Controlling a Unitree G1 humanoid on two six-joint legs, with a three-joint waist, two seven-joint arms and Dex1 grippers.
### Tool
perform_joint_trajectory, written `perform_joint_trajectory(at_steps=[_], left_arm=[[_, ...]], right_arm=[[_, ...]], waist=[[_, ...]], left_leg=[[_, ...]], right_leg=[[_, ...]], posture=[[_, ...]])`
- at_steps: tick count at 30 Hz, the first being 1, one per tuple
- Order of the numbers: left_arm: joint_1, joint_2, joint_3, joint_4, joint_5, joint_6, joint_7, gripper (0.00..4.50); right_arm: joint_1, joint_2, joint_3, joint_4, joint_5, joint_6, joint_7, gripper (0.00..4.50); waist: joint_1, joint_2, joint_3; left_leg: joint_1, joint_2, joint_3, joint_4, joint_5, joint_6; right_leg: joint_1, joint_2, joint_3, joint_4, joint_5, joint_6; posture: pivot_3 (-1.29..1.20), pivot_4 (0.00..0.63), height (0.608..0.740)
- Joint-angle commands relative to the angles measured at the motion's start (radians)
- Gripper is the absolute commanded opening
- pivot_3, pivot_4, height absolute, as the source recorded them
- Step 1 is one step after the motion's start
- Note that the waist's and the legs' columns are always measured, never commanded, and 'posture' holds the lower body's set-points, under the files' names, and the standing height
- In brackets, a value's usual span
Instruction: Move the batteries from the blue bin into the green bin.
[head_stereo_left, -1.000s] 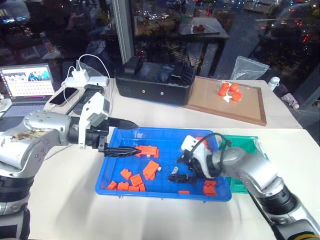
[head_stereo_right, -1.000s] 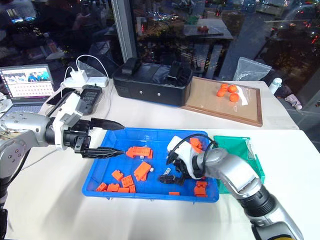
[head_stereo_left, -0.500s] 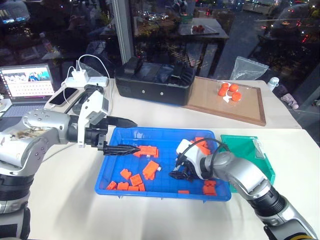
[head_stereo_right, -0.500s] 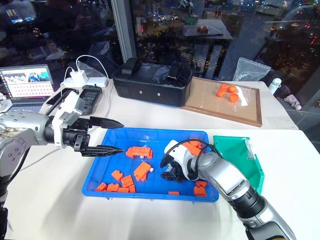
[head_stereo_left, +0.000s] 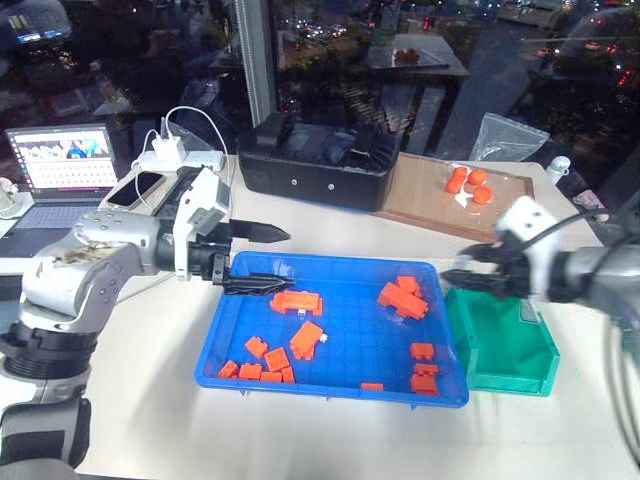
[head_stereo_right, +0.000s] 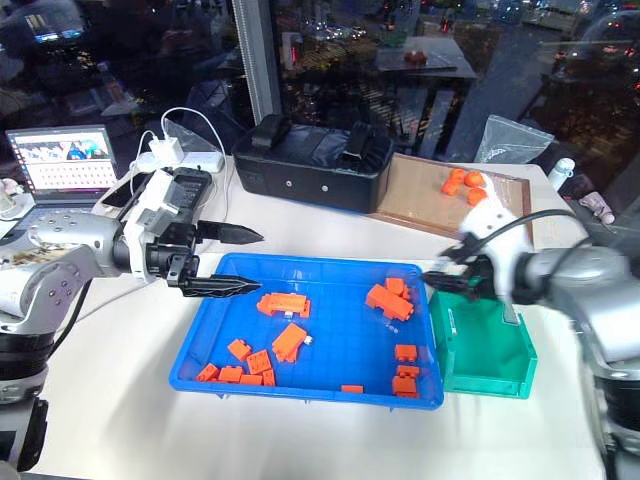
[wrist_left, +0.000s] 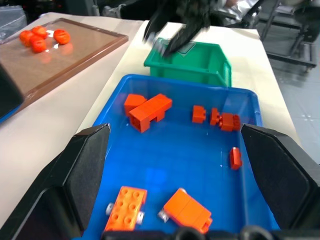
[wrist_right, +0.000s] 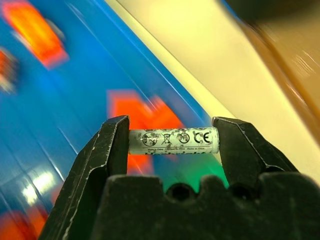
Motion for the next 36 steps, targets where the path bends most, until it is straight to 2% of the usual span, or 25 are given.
perform_joint_trajectory(at_steps=[1, 7, 9, 12, 13, 19, 23, 27, 30, 33, 36], left_arm=[[-0.049, -0.016, -0.017, 0.021, 0.03, -0.042, -0.028, 4.5], [-0.088, -0.014, -0.031, 0.078, 0.071, -0.075, -0.069, 4.5], [-0.082, -0.009, -0.023, 0.071, 0.075, -0.071, -0.072, 4.5], [-0.059, -0.001, -0.01, 0.05, 0.078, -0.063, -0.063, 4.5], [-0.05, 0.003, -0.005, 0.042, 0.075, -0.058, -0.058, 4.5], [-0.007, 0.032, 0.026, 0.009, 0.075, -0.041, -0.038, 4.5], [0.032, 0.058, 0.046, -0.021, 0.072, -0.03, -0.021, 4.5], [0.08, 0.078, 0.063, -0.039, 0.073, -0.022, -0.004, 4.5], [0.141, 0.107, 0.085, -0.054, 0.082, -0.023, 0.009, 4.5], [0.178, 0.125, 0.106, -0.066, 0.08, -0.025, 0.016, 4.5], [0.262, 0.172, 0.125, -0.091, 0.096, -0.053, -0.006, 4.5]], right_arm=[[0.065, -0.039, -0.084, 0.013, 0.009, -0.065, 0.068, 2.47], [0.186, -0.027, -0.042, 0.036, -0.002, -0.114, 0.108, 2.47], [0.18, -0.013, -0.026, 0.049, -0.008, -0.128, 0.099, 3.48], [0.134, -0.009, -0.012, 0.062, -0.003, -0.132, 0.093, 4.37], [0.109, -0.01, -0.007, 0.063, 0.0, -0.132, 0.093, 4.45], [-0.097, 0.059, 0.09, -0.026, 0.072, -0.063, 0.085, 4.45], [-0.23, 0.185, 0.26, -0.113, 0.077, -0.048, 0.077, 4.45], [-0.317, 0.303, 0.456, -0.109, 0.037, -0.027, 0.076, 4.45], [-0.387, 0.461, 0.624, -0.051, -0.037, -0.025, 0.017, 4.45], [-0.403, 0.506, 0.702, -0.03, -0.09, -0.023, 0.002, 4.45], [-0.423, 0.622, 0.739, -0.002, -0.09, 0.058, -0.069, 4.45]], waist=[[-0.008, 0.0, 0.0], [-0.026, 0.001, 0.0], [-0.028, 0.001, 0.0], [-0.027, 0.001, 0.0], [-0.027, 0.002, 0.0], [-0.031, 0.002, 0.0], [-0.029, 0.002, 0.0], [-0.025, 0.002, 0.0], [-0.027, 0.002, 0.0], [-0.02, 0.002, 0.0], [-0.019, 0.001, -0.001]], left_leg=[[0.0, 0.0, 0.0, 0.0, 0.0, 0.0], [0.004, 0.0, -0.003, 0.0, 0.0, 0.0], [0.004, -0.001, -0.002, 0.001, 0.0, 0.0], [0.004, -0.001, -0.002, 0.001, 0.0, 0.0], [0.004, -0.001, -0.002, 0.001, 0.0, 0.0], [0.004, 0.0, -0.002, 0.0, 0.0, 0.0], [0.004, 0.0, -0.002, 0.0, 0.0, 0.0], [0.004, 0.0, -0.002, 0.0, 0.0, 0.0], [0.003, 0.001, -0.002, 0.001, 0.0, 0.0], [0.002, 0.001, -0.002, 0.001, 0.0, 0.0], [0.001, 0.001, -0.001, 0.002, 0.0, -0.001]], right_leg=[[0.0, 0.001, 0.0, 0.001, 0.0, 0.0], [0.002, 0.002, 0.003, 0.002, -0.001, 0.002], [0.001, 0.002, 0.004, 0.002, -0.001, 0.002], [0.001, 0.002, 0.004, 0.002, -0.001, 0.002], [0.001, 0.002, 0.004, 0.002, -0.001, 0.002], [0.0, 0.002, 0.005, 0.002, -0.001, 0.002], [0.0, 0.003, 0.005, 0.003, 0.0, 0.001], [0.0, 0.002, 0.004, 0.003, 0.0, -0.001], [-0.001, 0.002, 0.003, 0.003, 0.0, -0.001], [-0.002, 0.002, 0.003, 0.005, 0.0, -0.001], [-0.002, 0.001, 0.001, 0.005, 0.001, -0.001]], posture=[[0.0, 0.15, 0.735], [0.0, 0.15, 0.735], [0.0, 0.15, 0.735], [0.0, 0.15, 0.735], [0.0, 0.15, 0.735], [0.0, 0.15, 0.735], [0.0, 0.15, 0.735], [0.0, 0.15, 0.735], [0.0, 0.15, 0.735], [0.0, 0.15, 0.735], [0.0, 0.15, 0.735]])
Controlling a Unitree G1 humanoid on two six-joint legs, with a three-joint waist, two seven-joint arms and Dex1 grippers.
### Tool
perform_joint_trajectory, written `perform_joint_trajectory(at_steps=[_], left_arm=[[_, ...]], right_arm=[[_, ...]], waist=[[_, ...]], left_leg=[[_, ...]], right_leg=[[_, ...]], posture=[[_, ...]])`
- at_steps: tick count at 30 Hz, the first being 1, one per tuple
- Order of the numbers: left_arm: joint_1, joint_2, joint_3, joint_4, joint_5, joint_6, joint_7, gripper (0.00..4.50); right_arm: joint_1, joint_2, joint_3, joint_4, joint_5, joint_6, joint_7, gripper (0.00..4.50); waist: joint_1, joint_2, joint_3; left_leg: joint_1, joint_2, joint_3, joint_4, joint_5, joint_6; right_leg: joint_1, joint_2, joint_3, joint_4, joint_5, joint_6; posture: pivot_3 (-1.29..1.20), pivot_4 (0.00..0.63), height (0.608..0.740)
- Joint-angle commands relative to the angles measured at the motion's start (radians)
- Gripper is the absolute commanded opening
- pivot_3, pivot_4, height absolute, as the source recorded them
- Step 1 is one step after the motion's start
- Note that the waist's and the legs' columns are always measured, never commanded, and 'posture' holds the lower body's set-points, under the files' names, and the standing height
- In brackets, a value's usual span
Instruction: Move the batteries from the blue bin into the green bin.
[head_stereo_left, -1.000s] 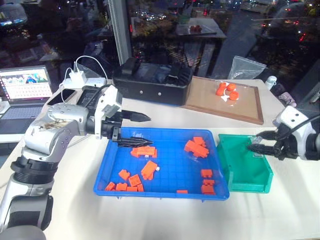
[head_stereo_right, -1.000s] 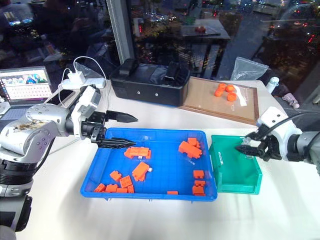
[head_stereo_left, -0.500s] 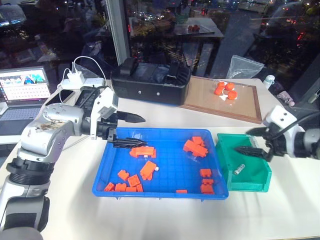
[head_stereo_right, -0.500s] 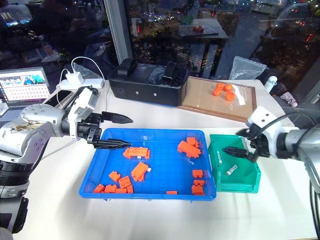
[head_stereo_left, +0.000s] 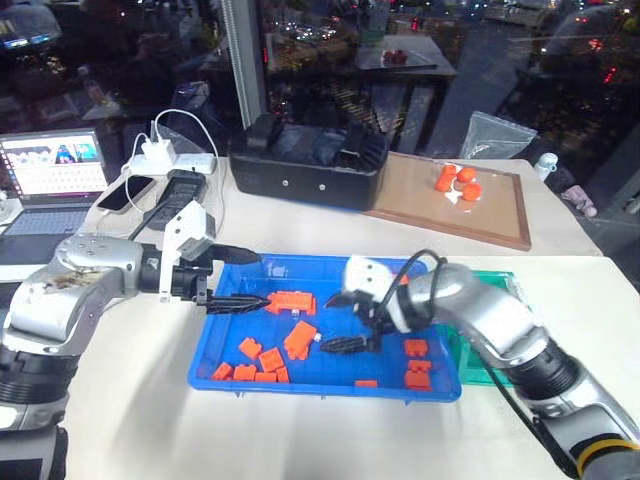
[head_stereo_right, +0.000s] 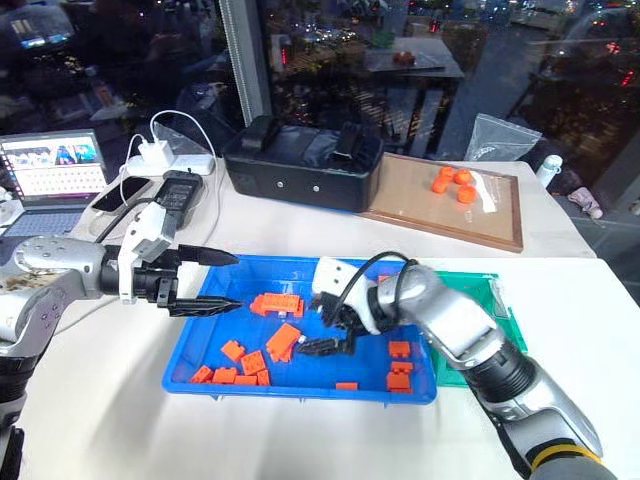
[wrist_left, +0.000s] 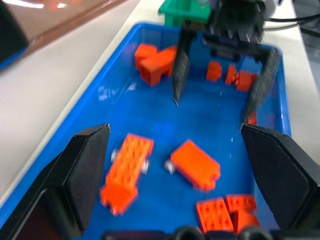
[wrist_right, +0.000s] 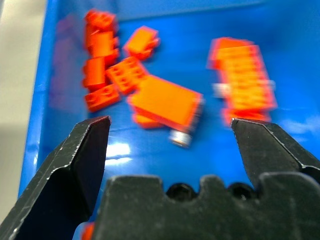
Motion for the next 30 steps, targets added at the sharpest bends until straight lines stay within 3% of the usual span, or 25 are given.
perform_joint_trajectory(at_steps=[1, 11, 14, 17, 19, 24, 30], left_arm=[[0.053, 0.045, 0.053, -0.049, 0.0, -0.022, -0.011, 4.5], [0.127, 0.104, 0.061, -0.055, 0.022, -0.032, -0.025, 4.5], [0.13, 0.11, 0.056, -0.053, 0.028, -0.038, -0.029, 4.5], [0.124, 0.106, 0.056, -0.048, 0.027, -0.037, -0.028, 4.5], [0.12, 0.105, 0.053, -0.042, 0.031, -0.042, -0.03, 4.5], [0.11, 0.096, 0.046, -0.033, 0.033, -0.05, -0.03, 4.5], [0.087, 0.083, 0.026, -0.014, 0.04, -0.065, -0.032, 4.5]], right_arm=[[-0.041, 0.085, 0.025, 0.013, -0.028, 0.065, -0.069, 4.45], [-0.052, 0.173, 0.081, 0.127, -0.114, 0.039, -0.114, 4.45], [-0.05, 0.192, 0.077, 0.151, -0.127, 0.028, -0.118, 3.79], [-0.051, 0.202, 0.065, 0.157, -0.125, 0.027, -0.115, 2.81], [-0.055, 0.199, 0.053, 0.152, -0.125, 0.027, -0.112, 2.74], [-0.077, 0.131, -0.031, 0.109, -0.103, 0.049, -0.085, 2.74], [-0.062, -0.04, -0.09, 0.082, -0.104, 0.047, -0.019, 2.74]], waist=[[-0.004, 0.0, 0.0], [-0.005, -0.001, 0.0], [-0.008, -0.001, 0.0], [-0.01, -0.001, 0.0], [-0.01, -0.001, 0.0], [-0.008, -0.001, 0.0], [-0.006, -0.001, 0.0]], left_leg=[[0.0, 0.0, 0.0, 0.0, 0.0, 0.0], [0.003, 0.001, 0.0, -0.001, 0.0, -0.001], [0.003, 0.001, 0.0, -0.002, 0.0, -0.001], [0.003, 0.001, 0.001, -0.002, 0.0, -0.001], [0.003, 0.001, 0.001, -0.002, 0.0, -0.001], [0.003, 0.001, 0.001, -0.002, 0.0, -0.001], [0.003, 0.001, 0.0, -0.002, 0.0, -0.001]], right_leg=[[0.0, 0.0, 0.0, 0.0, 0.0, 0.0], [-0.001, 0.0, -0.002, 0.001, 0.0, -0.003], [0.0, 0.0, -0.002, 0.002, 0.0, -0.003], [0.0, 0.0, -0.001, 0.003, -0.001, -0.003], [0.0, 0.0, -0.001, 0.003, -0.001, -0.003], [0.0, 0.0, -0.002, 0.002, -0.001, -0.003], [0.0, 0.0, -0.002, 0.001, -0.001, -0.003]], posture=[[0.0, 0.15, 0.735], [0.0, 0.15, 0.735], [0.0, 0.15, 0.735], [0.0, 0.15, 0.735], [0.0, 0.15, 0.735], [0.0, 0.15, 0.735], [0.0, 0.15, 0.735]])
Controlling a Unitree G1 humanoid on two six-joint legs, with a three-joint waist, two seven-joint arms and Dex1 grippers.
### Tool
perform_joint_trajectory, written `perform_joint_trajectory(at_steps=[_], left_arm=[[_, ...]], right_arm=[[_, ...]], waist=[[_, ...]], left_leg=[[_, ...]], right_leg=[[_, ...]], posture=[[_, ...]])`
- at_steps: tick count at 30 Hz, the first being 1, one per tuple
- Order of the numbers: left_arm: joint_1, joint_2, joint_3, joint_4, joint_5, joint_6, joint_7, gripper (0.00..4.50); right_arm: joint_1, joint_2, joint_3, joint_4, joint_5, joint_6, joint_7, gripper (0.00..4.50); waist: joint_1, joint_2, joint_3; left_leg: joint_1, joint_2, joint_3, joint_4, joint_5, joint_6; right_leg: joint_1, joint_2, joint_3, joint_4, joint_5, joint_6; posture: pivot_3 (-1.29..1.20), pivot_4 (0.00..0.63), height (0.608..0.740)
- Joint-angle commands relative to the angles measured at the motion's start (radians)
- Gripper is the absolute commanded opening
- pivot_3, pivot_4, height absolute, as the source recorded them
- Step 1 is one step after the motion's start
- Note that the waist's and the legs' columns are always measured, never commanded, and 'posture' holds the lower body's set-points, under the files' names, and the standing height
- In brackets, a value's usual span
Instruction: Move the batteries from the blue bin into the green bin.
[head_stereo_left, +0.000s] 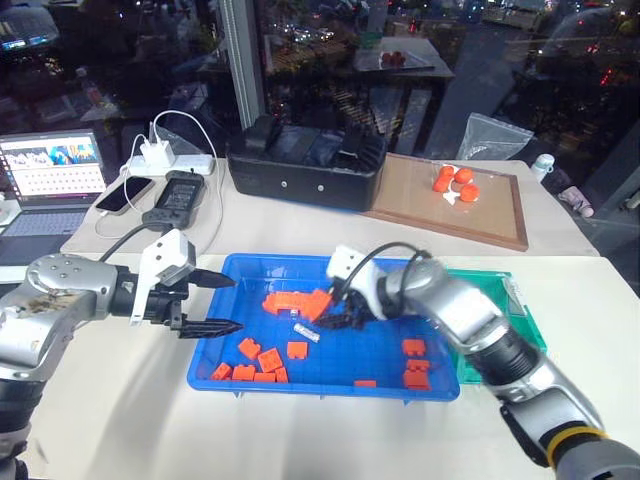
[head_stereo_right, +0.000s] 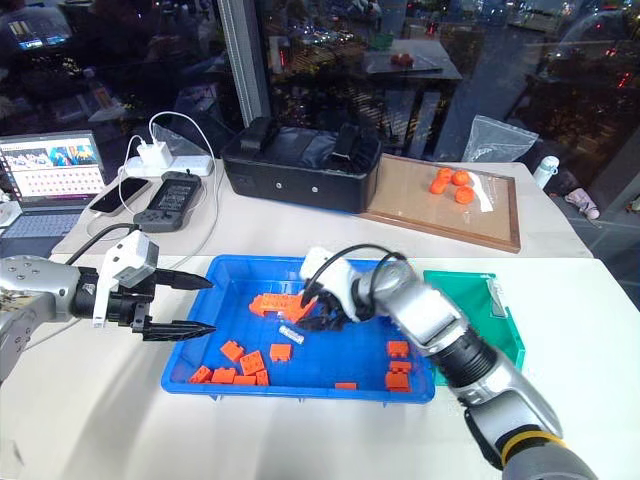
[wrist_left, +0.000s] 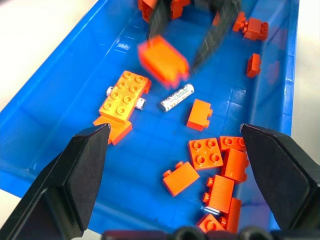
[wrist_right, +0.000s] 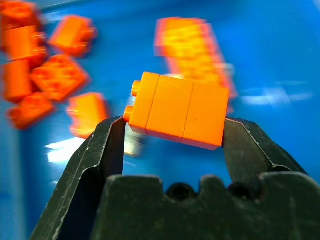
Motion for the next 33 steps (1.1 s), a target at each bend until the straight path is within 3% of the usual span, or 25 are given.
perform_joint_trajectory(at_steps=[1, 2, 4, 7, 17, 27, 30, 33], left_arm=[[-0.036, -0.008, -0.001, 0.005, 0.008, -0.028, -0.006, 4.5], [-0.043, -0.013, -0.004, 0.008, 0.007, -0.028, -0.005, 4.5], [-0.053, -0.019, -0.011, 0.014, 0.01, -0.032, -0.009, 4.5], [-0.064, -0.023, -0.018, 0.025, 0.018, -0.036, -0.016, 4.5], [-0.063, -0.017, -0.017, 0.024, 0.021, -0.036, -0.024, 4.5], [-0.041, -0.004, 0.004, -0.009, 0.01, -0.017, -0.013, 4.5], [-0.037, 0.0, 0.01, -0.017, 0.006, -0.011, -0.007, 4.5], [-0.035, 0.002, 0.015, -0.023, 0.002, -0.006, -0.004, 4.5]], right_arm=[[0.014, -0.079, -0.039, -0.024, -0.009, -0.009, 0.027, 2.74], [0.023, -0.081, -0.052, -0.003, -0.016, -0.018, 0.01, 2.74], [0.04, -0.102, -0.048, 0.026, -0.045, -0.05, -0.006, 3.74], [0.037, -0.089, -0.059, 0.014, -0.045, -0.053, -0.012, 4.48], [0.051, 0.031, 0.006, -0.107, 0.025, -0.033, 0.042, 4.48], [0.043, 0.154, 0.149, 0.108, -0.055, -0.15, 0.044, 4.48], [0.044, 0.18, 0.172, 0.184, -0.089, -0.201, 0.047, 3.81], [0.046, 0.201, 0.161, 0.221, -0.101, -0.224, 0.047, 2.7]], waist=[[-0.001, 0.0, 0.0], [-0.002, 0.0, 0.0], [-0.003, 0.0, 0.0], [-0.008, 0.0, 0.0], [-0.003, 0.0, 0.0], [-0.005, 0.0, 0.0], [-0.005, 0.0, 0.0], [-0.005, 0.0, 0.0]], left_leg=[[0.0, 0.0, 0.0, 0.0, 0.0, 0.0], [0.0, 0.0, 0.0, -0.001, 0.0, 0.0], [0.0, 0.0, 0.0, -0.001, 0.0, 0.0], [-0.001, 0.0, 0.0, -0.001, 0.0, 0.0], [-0.001, 0.001, 0.0, -0.001, 0.0, 0.0], [-0.001, 0.0, 0.0, 0.001, 0.0, 0.0], [-0.001, 0.001, 0.0, 0.0, 0.0, 0.0], [0.0, 0.001, 0.0, 0.0, 0.0, 0.0]], right_leg=[[0.0, 0.0, 0.0, 0.0, 0.0, 0.0], [0.0, 0.0, 0.0, 0.0, 0.0, 0.0], [0.001, 0.0, 0.0, 0.0, 0.0, -0.001], [0.0, 0.0, 0.001, 0.0, 0.0, -0.001], [0.0, 0.001, 0.001, 0.001, 0.0, 0.0], [0.0, 0.001, 0.0, 0.001, 0.0, -0.001], [0.0, 0.001, 0.0, 0.002, 0.0, -0.001], [0.001, 0.001, 0.001, 0.003, 0.0, -0.001]], posture=[[0.0, 0.15, 0.735], [0.0, 0.15, 0.735], [0.0, 0.15, 0.735], [0.0, 0.15, 0.735], [0.0, 0.15, 0.735], [0.0, 0.15, 0.735], [0.0, 0.15, 0.735], [0.0, 0.15, 0.735]])
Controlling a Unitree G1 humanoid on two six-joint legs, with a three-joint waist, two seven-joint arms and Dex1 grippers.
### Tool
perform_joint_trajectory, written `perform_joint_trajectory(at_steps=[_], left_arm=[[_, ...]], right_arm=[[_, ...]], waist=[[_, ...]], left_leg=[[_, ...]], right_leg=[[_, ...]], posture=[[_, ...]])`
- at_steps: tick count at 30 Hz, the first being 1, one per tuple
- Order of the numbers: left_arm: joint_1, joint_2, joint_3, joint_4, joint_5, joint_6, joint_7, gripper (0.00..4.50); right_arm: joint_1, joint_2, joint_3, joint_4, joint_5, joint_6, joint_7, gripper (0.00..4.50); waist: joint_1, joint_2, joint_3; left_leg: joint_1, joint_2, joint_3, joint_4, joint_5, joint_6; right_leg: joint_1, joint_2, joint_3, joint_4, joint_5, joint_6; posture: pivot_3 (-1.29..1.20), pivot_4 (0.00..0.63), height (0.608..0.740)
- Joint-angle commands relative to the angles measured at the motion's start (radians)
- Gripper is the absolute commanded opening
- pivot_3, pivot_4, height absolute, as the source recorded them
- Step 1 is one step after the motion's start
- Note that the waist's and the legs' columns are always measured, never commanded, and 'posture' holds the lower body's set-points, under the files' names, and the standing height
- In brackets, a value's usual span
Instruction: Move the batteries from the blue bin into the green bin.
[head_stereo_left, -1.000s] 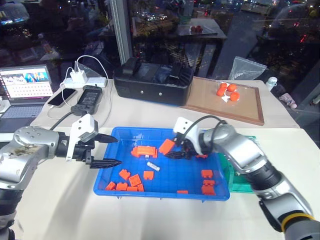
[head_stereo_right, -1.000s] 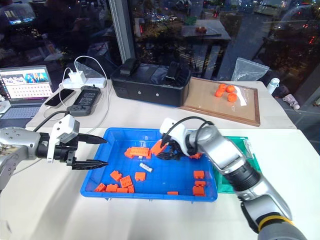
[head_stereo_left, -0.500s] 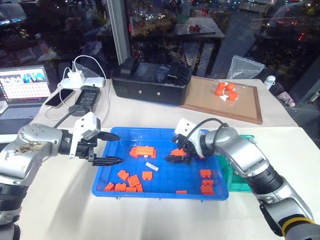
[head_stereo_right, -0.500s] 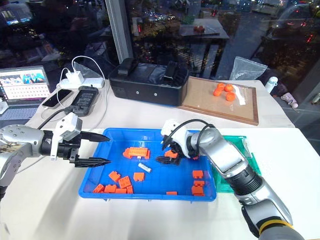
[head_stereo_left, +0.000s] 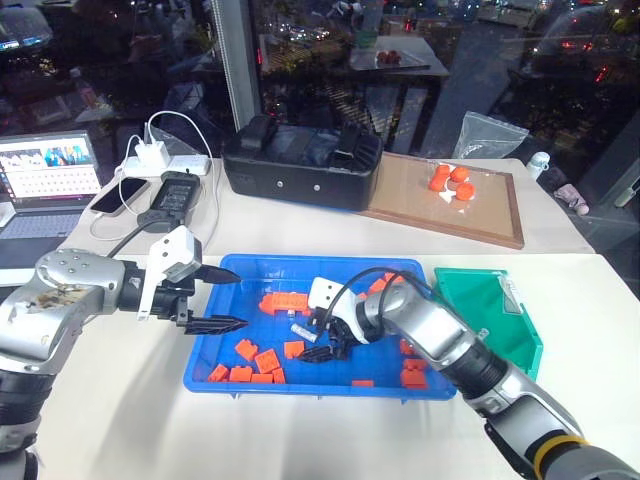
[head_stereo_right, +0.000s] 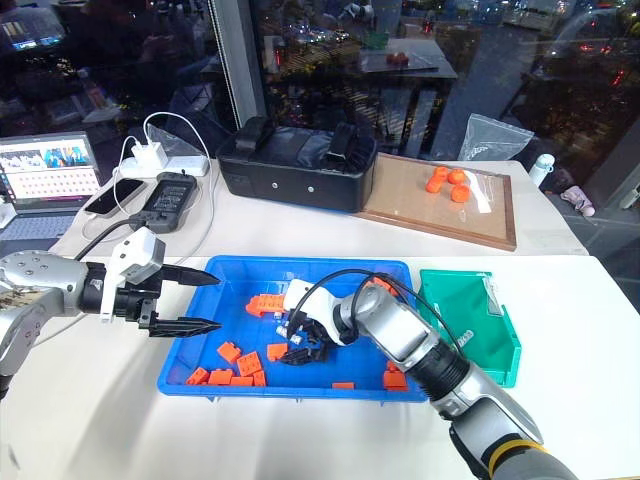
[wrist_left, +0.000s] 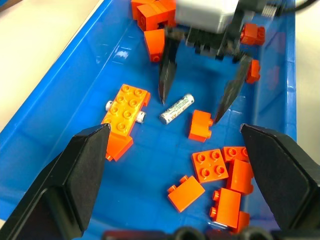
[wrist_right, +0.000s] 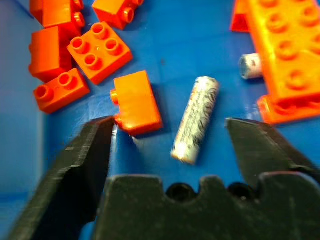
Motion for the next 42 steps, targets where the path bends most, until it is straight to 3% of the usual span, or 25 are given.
perform_joint_trajectory(at_steps=[1, 6, 8, 13, 16, 19, 23, 26, 29, 34, 36, 42], left_arm=[[0.0, 0.023, 0.041, -0.036, -0.013, 0.007, 0.006, 4.5], [-0.014, 0.015, 0.032, -0.031, -0.008, 0.01, 0.007, 4.5], [-0.025, 0.008, 0.022, -0.023, -0.003, 0.005, 0.004, 4.5], [-0.069, -0.016, -0.012, 0.011, 0.011, -0.014, -0.01, 4.5], [-0.114, -0.044, -0.036, 0.046, 0.01, -0.025, -0.025, 4.5], [-0.163, -0.08, -0.051, 0.075, 0.001, -0.024, -0.04, 4.5], [-0.237, -0.138, -0.064, 0.099, -0.027, -0.01, -0.064, 4.5], [-0.3, -0.186, -0.052, 0.104, -0.078, 0.033, -0.062, 4.5], [-0.347, -0.216, -0.053, 0.121, -0.091, 0.047, -0.063, 4.5], [-0.358, -0.223, -0.056, 0.118, -0.097, 0.047, -0.071, 4.5], [-0.365, -0.223, -0.05, 0.104, -0.104, 0.056, -0.062, 4.5], [-0.348, -0.182, -0.024, 0.063, -0.109, 0.076, -0.049, 4.5]], right_arm=[[-0.007, 0.018, -0.006, 0.036, -0.026, -0.043, 0.002, 2.39], [-0.001, 0.008, -0.035, 0.021, -0.042, -0.048, -0.001, 0.67], [0.002, -0.018, -0.054, -0.017, -0.039, -0.032, 0.004, 0.27], [0.005, -0.116, -0.154, -0.185, 0.026, 0.065, 0.032, 0.27], [0.003, -0.186, -0.307, -0.296, 0.119, 0.169, 0.046, 0.26], [0.018, -0.329, -0.42, -0.347, 0.149, 0.204, 0.079, 0.26], [0.09, -0.646, -0.531, -0.324, 0.105, 0.126, 0.163, 0.26], [0.158, -0.782, -0.584, -0.257, 0.074, 0.074, 0.168, 0.25], [0.238, -0.83, -0.621, -0.221, 0.076, 0.04, 0.178, 0.25], [0.355, -0.751, -0.637, -0.146, 0.081, 0.004, 0.122, 0.25], [0.358, -0.741, -0.624, -0.122, 0.047, -0.021, 0.095, 1.25], [0.24, -0.73, -0.613, -0.141, 0.056, -0.017, 0.106, 3.16]], waist=[[0.0, 0.0, 0.0], [0.001, 0.0, 0.0], [0.001, 0.0, 0.0], [0.006, 0.0, 0.0], [0.005, 0.0, 0.0], [0.011, 0.0, 0.0], [0.029, 0.001, 0.001], [0.025, 0.0, 0.001], [0.015, 0.0, 0.001], [-0.002, 0.001, 0.0], [-0.003, 0.003, 0.001], [-0.002, 0.007, 0.003]], left_leg=[[0.0, 0.0, 0.0, 0.0, 0.0, 0.0], [0.001, 0.0, 0.0, 0.001, 0.0, 0.0], [0.001, 0.0, 0.0, 0.001, 0.0, 0.0], [0.001, -0.001, 0.0, 0.001, 0.0, 0.0], [0.001, -0.001, 0.0, 0.0, 0.0, 0.0], [0.0, -0.001, 0.0, 0.0, 0.0, 0.0], [0.0, -0.001, 0.0, -0.001, 0.0, 0.0], [0.0, -0.001, 0.001, 0.0, -0.001, -0.001], [-0.002, -0.001, 0.0, 0.0, -0.001, -0.001], [0.001, -0.001, -0.001, -0.001, -0.001, 0.0], [0.0, -0.001, -0.002, 0.0, -0.001, 0.0], [0.0, -0.002, -0.001, 0.001, -0.001, 0.0]], right_leg=[[0.0, 0.0, 0.0, 0.0, 0.0, 0.0], [0.0, 0.0, 0.0, 0.003, 0.0, 0.0], [0.0, 0.0, 0.0, 0.003, 0.0, 0.0], [0.0, -0.001, 0.0, 0.004, -0.001, 0.0], [0.0, -0.001, 0.0, 0.003, -0.001, 0.0], [0.0, -0.001, 0.0, 0.003, -0.001, -0.001], [0.0, -0.001, -0.001, -0.003, -0.001, -0.001], [0.001, -0.002, 0.0, -0.007, -0.004, -0.004], [0.001, -0.001, 0.001, -0.006, -0.001, 0.001], [0.002, 0.001, 0.002, -0.004, -0.001, 0.001], [0.002, 0.001, 0.003, -0.004, -0.001, 0.001], [0.002, 0.0, 0.004, -0.004, -0.002, 0.007]], posture=[[0.0, 0.15, 0.735], [0.0, 0.15, 0.735], [0.0, 0.15, 0.735], [0.0, 0.15, 0.735], [0.0, 0.15, 0.735], [0.0, 0.15, 0.735], [0.0, 0.15, 0.735], [0.0, 0.15, 0.735], [0.0, 0.15, 0.735], [0.0, 0.15, 0.735], [0.0, 0.15, 0.735], [0.0, 0.15, 0.735]])
